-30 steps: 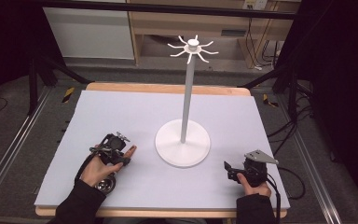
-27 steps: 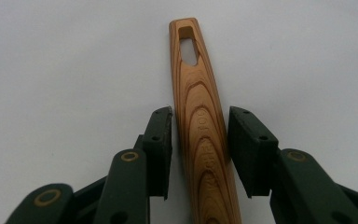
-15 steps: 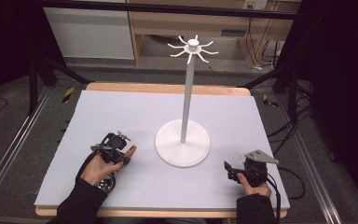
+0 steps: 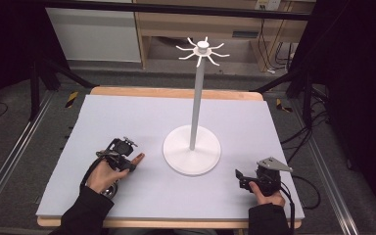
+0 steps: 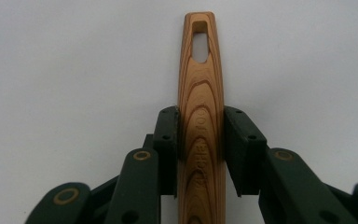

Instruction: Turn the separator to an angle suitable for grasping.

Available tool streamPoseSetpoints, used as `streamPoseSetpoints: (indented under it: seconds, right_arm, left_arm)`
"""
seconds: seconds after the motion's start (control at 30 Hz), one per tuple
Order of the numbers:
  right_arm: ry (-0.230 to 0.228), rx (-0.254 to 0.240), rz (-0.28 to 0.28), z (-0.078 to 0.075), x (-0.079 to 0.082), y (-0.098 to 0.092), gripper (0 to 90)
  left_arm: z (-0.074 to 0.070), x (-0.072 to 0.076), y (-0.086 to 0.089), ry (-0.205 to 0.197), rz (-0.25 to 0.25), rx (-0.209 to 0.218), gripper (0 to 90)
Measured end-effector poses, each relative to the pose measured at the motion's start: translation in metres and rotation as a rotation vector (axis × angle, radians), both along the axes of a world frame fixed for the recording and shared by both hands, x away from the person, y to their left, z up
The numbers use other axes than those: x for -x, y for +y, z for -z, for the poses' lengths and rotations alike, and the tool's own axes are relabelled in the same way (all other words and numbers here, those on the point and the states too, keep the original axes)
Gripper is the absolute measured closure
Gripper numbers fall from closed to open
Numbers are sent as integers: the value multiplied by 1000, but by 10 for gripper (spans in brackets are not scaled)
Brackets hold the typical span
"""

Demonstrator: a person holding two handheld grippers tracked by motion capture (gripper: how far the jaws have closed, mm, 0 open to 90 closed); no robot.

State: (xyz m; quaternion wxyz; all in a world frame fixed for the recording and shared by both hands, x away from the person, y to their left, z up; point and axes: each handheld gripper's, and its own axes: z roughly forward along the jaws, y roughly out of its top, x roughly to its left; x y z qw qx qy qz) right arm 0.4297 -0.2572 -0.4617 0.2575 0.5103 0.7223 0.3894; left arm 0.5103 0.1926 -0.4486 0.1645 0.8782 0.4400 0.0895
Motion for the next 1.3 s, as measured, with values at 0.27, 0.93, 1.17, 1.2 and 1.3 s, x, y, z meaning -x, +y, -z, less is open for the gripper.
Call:
streamPoseSetpoints:
  seconds: [0.27, 0.93, 1.17, 1.2, 1.3]
  right_arm:
    - [5, -5, 1, 0, 0, 0, 83]
    - [-1, -2, 0, 0, 0, 0, 83]
    - [-4, -1, 0, 0, 0, 0, 83]
    - [-5, -1, 0, 0, 0, 0, 83]
    - [-6, -1, 0, 0, 0, 0, 83]
  left_arm:
    - [-3, 3, 3, -8, 26, 10, 677]
    - [-28, 22, 15, -115, 38, 105, 678]
    - [-44, 30, 20, -165, 35, 150, 678]
    - [-45, 31, 21, -174, 31, 157, 678]
    - [-50, 33, 24, -190, 30, 172, 678]
